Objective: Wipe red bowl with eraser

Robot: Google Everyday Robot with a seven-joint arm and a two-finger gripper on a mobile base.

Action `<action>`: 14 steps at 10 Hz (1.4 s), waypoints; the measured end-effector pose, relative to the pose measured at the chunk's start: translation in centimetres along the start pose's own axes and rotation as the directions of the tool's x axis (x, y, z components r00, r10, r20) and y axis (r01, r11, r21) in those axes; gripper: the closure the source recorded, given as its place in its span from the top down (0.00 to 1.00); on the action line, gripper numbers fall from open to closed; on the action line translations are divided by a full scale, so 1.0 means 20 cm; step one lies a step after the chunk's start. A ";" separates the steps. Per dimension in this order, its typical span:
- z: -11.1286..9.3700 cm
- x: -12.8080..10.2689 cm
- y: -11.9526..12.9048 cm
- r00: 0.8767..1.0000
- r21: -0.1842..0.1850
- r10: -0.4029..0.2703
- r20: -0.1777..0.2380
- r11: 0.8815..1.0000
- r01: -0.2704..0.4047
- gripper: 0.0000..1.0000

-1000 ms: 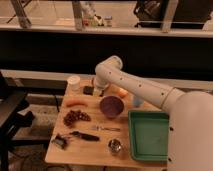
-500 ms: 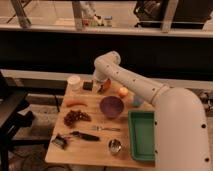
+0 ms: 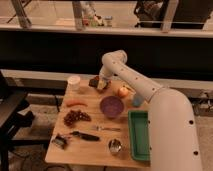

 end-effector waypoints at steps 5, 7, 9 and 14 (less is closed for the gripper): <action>0.04 0.04 -0.05 1.000 0.026 0.020 -0.013 0.999 -0.020 0.00; 0.01 0.01 -0.09 1.000 0.051 0.007 -0.019 0.999 -0.006 0.00; 0.01 0.01 -0.12 0.999 0.063 0.011 -0.030 0.998 -0.009 0.00; 0.06 0.13 -0.20 0.995 0.074 0.052 -0.081 0.996 -0.046 0.00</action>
